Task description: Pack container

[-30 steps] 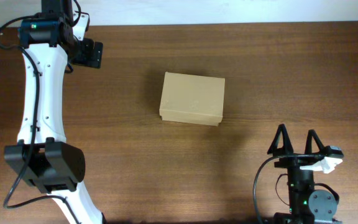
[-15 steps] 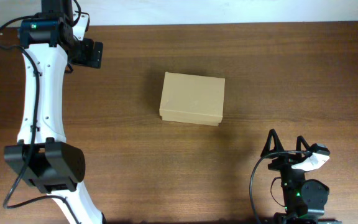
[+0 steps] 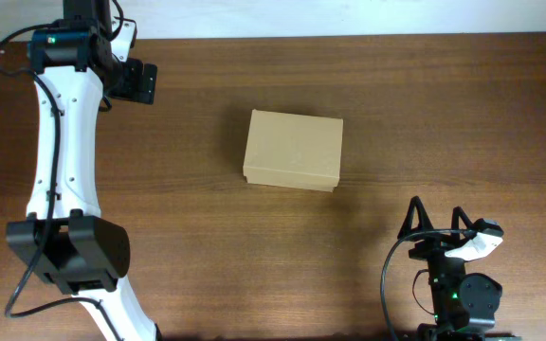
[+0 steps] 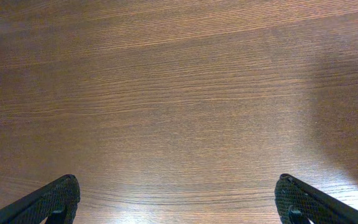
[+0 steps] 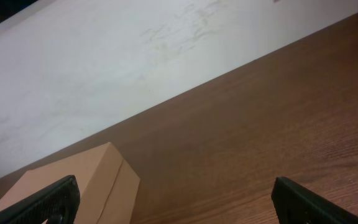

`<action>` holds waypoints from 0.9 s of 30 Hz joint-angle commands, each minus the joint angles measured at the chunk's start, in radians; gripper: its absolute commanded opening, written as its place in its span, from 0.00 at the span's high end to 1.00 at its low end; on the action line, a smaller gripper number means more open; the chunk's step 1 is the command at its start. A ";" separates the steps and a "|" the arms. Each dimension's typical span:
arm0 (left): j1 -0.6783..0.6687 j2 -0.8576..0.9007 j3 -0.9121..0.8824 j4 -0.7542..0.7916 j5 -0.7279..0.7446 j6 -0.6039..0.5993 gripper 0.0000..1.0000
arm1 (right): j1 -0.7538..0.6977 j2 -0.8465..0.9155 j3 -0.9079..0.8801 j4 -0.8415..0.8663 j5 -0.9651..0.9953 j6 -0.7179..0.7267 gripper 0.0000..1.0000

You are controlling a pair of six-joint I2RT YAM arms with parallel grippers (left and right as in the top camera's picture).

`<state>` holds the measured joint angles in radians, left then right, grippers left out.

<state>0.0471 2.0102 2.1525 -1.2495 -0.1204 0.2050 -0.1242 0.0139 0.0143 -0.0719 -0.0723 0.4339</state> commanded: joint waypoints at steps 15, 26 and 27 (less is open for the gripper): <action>-0.002 -0.540 -0.282 0.127 0.026 -0.003 0.00 | 0.007 -0.008 -0.009 0.000 -0.010 0.002 0.01; -0.001 -1.448 -1.434 0.838 0.178 -0.003 0.00 | 0.007 -0.008 -0.009 0.000 -0.010 0.001 0.01; -0.001 -1.485 -1.482 0.838 0.188 -0.003 0.00 | 0.007 -0.008 -0.009 0.000 -0.010 0.002 0.01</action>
<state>0.0463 0.5926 0.7662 -0.4202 0.0166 0.2043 -0.1234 0.0128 0.0143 -0.0738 -0.0723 0.4343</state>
